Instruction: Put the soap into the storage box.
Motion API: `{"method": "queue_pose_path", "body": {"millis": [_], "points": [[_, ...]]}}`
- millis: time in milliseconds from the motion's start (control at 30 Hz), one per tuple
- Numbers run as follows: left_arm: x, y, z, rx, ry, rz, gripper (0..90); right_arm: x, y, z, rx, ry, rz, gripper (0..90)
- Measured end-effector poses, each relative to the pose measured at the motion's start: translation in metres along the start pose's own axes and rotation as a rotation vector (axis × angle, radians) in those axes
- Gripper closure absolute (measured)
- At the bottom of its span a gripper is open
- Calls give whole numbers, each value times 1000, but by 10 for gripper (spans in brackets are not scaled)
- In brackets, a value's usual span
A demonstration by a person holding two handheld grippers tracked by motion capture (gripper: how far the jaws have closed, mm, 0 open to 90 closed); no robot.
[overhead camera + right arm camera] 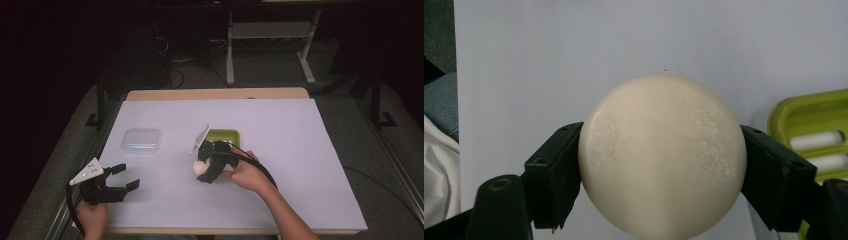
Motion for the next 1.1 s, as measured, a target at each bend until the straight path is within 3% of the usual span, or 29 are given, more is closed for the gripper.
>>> {"method": "queue_pose_path", "body": {"millis": [467,1100], "points": [[0,-1,0,0,-2,1,145,-13,17,3,32,13,30,233],[1,-1,0,-2,-1,2,145,-25,31,-2,32,19,57,233]]}}
Point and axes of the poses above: each handheld gripper's, and its own axes: x roughly forward along the jaws, z roughly out of its underside, y roughly to its right, the point moved 5 cm from there along x, roughly forward along the jaws, and after that the axes turned 9 degrees about z, right-handed, at the moved point
